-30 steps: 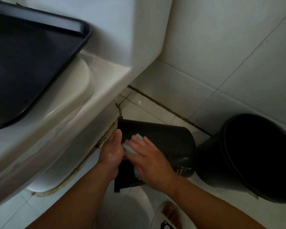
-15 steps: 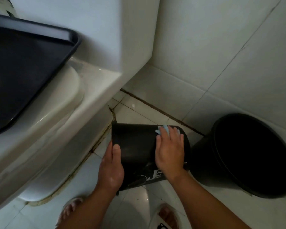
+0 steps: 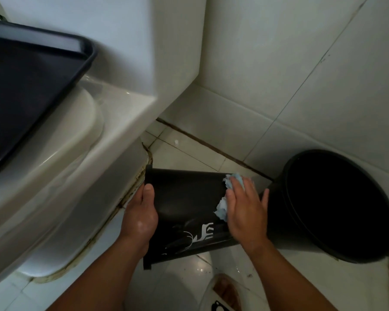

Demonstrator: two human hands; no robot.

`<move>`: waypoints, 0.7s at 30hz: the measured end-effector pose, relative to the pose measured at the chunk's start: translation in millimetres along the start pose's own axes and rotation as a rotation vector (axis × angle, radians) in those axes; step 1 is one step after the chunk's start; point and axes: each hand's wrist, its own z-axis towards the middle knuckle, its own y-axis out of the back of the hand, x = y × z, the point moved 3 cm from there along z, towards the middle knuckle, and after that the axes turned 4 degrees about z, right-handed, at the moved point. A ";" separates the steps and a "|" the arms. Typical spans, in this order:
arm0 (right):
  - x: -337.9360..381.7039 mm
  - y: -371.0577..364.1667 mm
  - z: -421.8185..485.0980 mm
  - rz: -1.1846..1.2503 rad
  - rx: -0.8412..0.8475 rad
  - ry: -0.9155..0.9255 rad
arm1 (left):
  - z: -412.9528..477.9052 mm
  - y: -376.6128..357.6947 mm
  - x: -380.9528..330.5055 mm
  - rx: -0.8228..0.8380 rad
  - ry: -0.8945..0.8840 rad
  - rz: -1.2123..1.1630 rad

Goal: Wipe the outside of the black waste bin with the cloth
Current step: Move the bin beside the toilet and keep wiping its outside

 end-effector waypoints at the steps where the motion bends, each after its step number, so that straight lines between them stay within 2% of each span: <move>1: 3.9 -1.1 -2.9 0.029 -0.033 -0.058 | -0.7 -0.2 -0.7 -0.007 -0.010 0.002; 3: 34.5 -6.7 -18.7 0.043 -0.069 -0.018 | -1.6 -0.2 -0.7 -0.020 -0.032 0.010; 4: 56.4 -11.5 -30.8 0.067 -0.053 0.080 | -1.3 0.1 -1.2 -0.017 -0.029 0.013; 7: 108.8 -24.5 -64.1 0.120 0.151 0.455 | 4.4 0.8 5.0 0.037 0.023 0.005; 9: 108.5 -25.7 -64.8 0.051 0.201 0.606 | 9.6 1.2 11.9 0.053 0.035 0.003; 10: 96.4 -25.8 -60.3 0.007 0.178 0.615 | 11.3 1.8 13.5 0.041 0.033 0.011; 11: 78.0 -26.0 -53.4 -0.021 0.142 0.564 | 10.7 1.9 9.6 0.032 0.015 0.011; 13: 32.4 -20.9 -41.1 -0.081 0.080 0.351 | 10.6 1.6 1.8 0.010 -0.021 -0.005; 15: -11.3 -16.3 -32.3 -0.173 0.099 0.135 | 14.5 -0.1 0.3 0.002 -0.037 0.012; 17: -30.2 -15.7 -30.3 -0.126 0.064 -0.007 | 16.9 -1.3 0.8 -0.005 -0.052 0.032; 19: -17.6 -16.3 -34.8 0.023 -0.053 -0.096 | 14.1 -3.0 0.1 -0.013 -0.090 0.049; 21: 25.0 -19.0 -44.9 0.084 -0.104 -0.015 | 11.5 -3.7 -1.3 -0.021 -0.091 0.056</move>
